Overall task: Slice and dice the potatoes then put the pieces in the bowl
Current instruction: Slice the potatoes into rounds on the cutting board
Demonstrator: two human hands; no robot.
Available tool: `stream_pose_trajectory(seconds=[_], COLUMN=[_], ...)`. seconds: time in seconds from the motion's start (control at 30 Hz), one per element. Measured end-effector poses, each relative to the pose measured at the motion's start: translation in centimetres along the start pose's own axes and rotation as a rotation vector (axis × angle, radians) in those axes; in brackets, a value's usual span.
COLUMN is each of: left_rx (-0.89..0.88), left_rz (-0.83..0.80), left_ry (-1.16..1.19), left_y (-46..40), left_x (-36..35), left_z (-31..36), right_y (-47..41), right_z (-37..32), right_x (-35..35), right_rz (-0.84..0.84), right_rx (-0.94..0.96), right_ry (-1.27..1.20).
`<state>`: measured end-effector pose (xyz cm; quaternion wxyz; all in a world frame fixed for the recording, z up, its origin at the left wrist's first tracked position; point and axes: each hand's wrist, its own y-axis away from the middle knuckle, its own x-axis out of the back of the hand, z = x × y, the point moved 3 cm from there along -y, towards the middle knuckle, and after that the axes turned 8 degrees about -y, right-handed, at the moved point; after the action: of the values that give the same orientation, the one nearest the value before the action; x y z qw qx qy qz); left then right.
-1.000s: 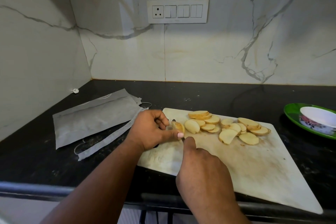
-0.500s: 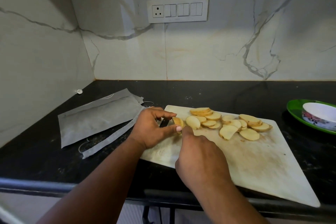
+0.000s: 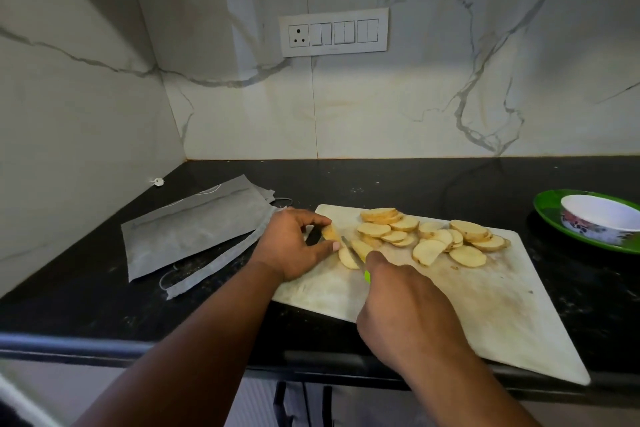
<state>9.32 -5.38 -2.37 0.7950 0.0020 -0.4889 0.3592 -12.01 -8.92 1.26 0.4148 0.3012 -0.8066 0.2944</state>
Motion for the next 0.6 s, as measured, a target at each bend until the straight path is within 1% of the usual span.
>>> stream_pose_trajectory(seconds=[0.13,0.37,0.53,0.6], left_rx=[-0.013,-0.097,-0.126,-0.154], left_rz=[-0.046,-0.068,-0.088,-0.075], left_ry=[-0.017,-0.004,-0.034,-0.051], left_y=[0.0,0.1,0.1,0.1], left_x=[-0.2,-0.1,-0.1,0.0], left_z=[0.0,-0.2,0.1,0.2], right_y=[1.8,0.9,0.3,0.0], right_z=[1.2,1.8,2.2,2.2], right_x=[0.7,1.2,1.1,0.8], right_rz=[0.008,0.015,0.103,0.109], right_rx=[-0.014,-0.045,-0.041,-0.042], right_ry=[0.001,-0.039,-0.016,-0.007])
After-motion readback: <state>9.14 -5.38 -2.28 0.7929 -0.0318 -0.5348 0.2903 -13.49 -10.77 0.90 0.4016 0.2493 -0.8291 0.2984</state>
